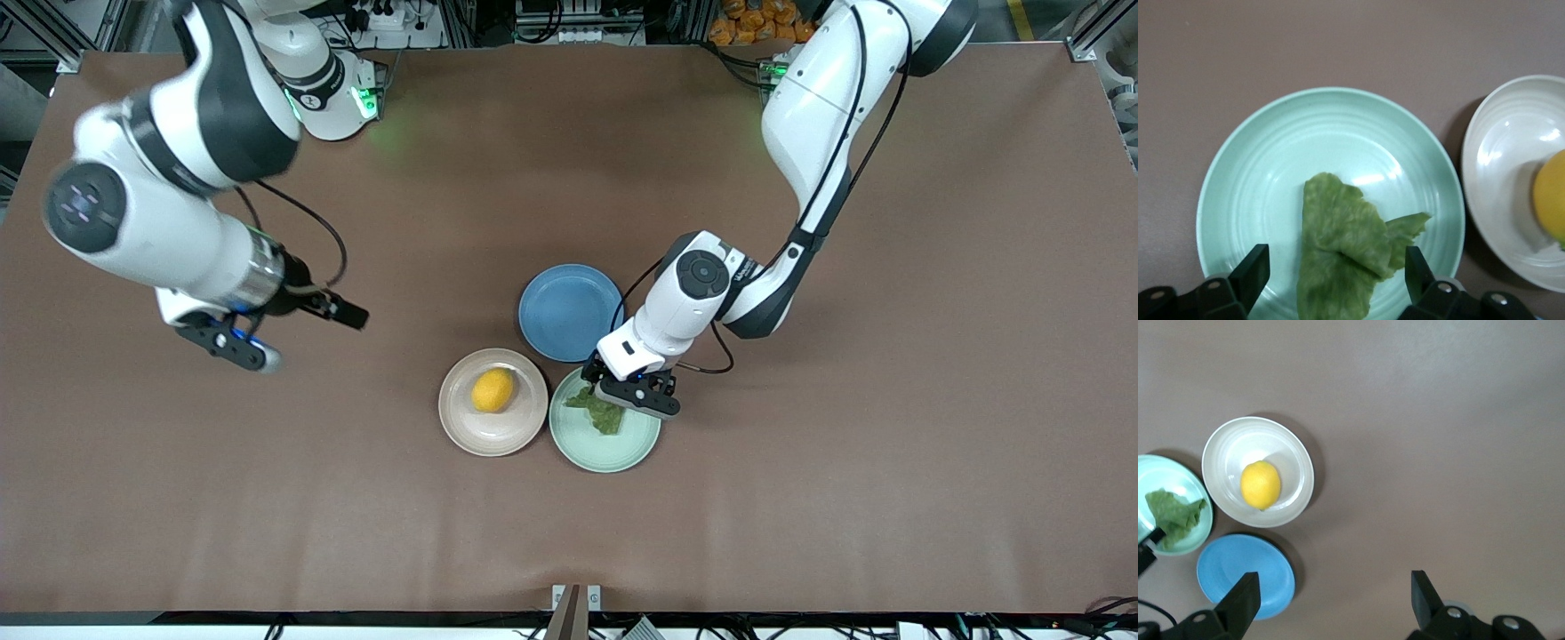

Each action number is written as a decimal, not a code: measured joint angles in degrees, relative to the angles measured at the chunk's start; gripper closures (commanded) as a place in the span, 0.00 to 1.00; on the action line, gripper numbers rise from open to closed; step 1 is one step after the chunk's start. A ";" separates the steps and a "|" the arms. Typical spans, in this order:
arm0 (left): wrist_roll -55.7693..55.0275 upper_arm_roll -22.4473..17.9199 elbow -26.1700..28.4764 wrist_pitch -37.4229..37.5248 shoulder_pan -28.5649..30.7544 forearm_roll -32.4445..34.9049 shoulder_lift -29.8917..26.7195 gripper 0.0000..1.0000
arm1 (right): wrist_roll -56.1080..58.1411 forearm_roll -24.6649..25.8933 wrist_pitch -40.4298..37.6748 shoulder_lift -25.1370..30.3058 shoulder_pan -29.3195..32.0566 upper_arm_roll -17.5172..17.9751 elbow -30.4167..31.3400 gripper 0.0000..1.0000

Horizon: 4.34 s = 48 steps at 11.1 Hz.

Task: Pick lemon and lettuce from plates
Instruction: 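Grasp the lettuce with the left gripper while the right gripper reaches the lemon, then lift the lettuce off the green plate with the left gripper, then release the lettuce on the table while the right gripper lifts the lemon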

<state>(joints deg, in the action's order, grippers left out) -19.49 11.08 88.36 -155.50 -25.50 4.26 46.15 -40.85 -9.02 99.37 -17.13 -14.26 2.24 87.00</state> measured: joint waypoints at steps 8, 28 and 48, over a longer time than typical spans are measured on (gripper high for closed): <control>-0.75 -4.00 -3.14 -2.51 -4.31 1.23 5.66 0.65 | -11.80 2.74 10.80 -13.56 -9.23 -0.10 -3.55 0.00; 1.96 -6.18 -1.06 20.35 14.72 1.28 -11.55 1.00 | -16.85 5.71 32.95 -30.53 -14.07 -0.54 -4.91 0.00; 13.67 -5.66 0.19 24.03 24.89 -1.88 -14.10 0.00 | -16.79 5.98 32.25 -32.87 -13.16 -1.59 -7.06 0.53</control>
<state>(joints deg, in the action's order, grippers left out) -5.81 5.43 88.55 -131.47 -0.61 2.38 32.06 -57.64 -3.04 131.61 -50.00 -27.42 0.65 79.94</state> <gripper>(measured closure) 0.000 0.379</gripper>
